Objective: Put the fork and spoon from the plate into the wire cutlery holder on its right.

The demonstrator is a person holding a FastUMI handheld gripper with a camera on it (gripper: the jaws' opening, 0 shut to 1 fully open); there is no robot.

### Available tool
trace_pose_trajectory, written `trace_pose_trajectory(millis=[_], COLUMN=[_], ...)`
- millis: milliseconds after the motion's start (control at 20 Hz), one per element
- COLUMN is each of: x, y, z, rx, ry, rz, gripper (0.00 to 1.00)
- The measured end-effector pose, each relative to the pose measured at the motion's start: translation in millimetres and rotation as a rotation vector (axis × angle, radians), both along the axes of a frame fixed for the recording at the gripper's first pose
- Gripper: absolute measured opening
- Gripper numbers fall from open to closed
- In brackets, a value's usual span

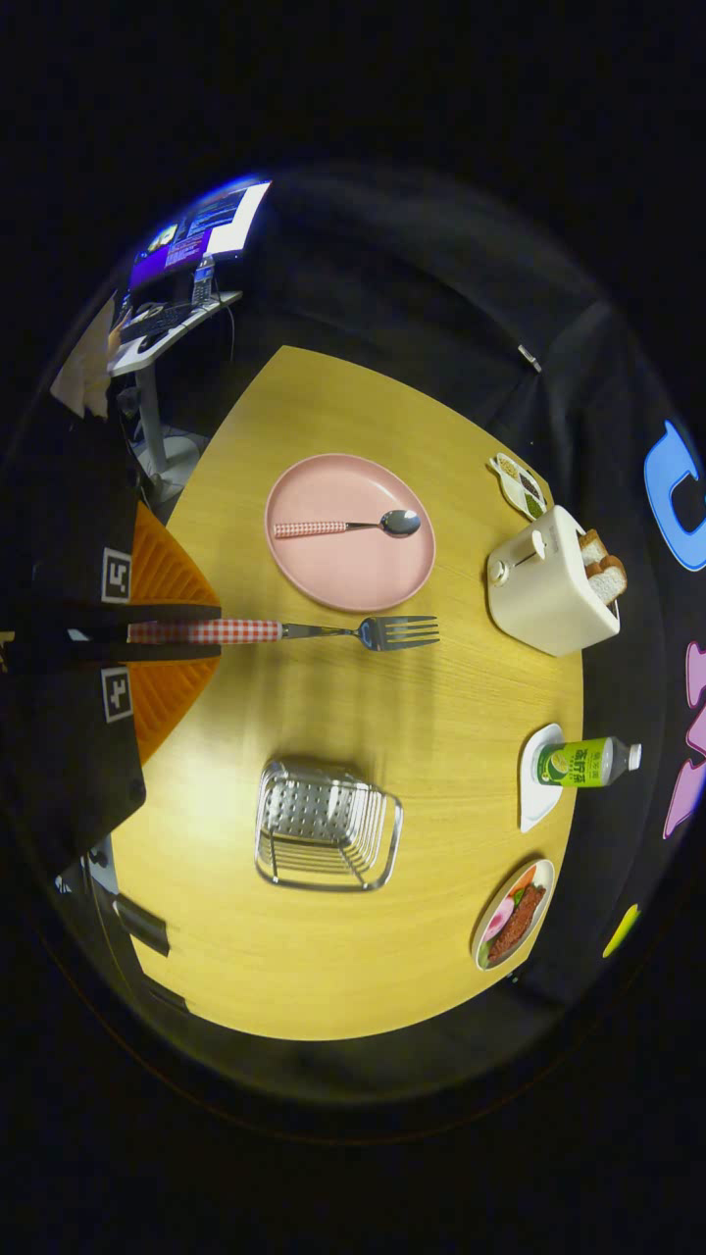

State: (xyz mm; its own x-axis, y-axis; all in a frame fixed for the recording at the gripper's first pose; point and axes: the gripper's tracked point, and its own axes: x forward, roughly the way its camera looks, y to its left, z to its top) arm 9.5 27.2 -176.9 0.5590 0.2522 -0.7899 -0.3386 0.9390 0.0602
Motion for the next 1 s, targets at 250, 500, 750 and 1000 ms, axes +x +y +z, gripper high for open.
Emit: trace_pose_trajectory(millis=[250, 500, 750, 1000], x=[-14.7, -15.3, -5.0, 9.4], y=[-61.2, -96.6, -115.2, -122.8], z=[17.4, 18.9, 21.8, 18.4], rx=[-0.103, -0.179, -0.193, -0.246], ry=[0.051, 0.151, 0.264, 0.361], rz=[-0.001, 0.014, -0.001, 0.043], gripper=[0.09, 0.09, 0.09, 0.09])
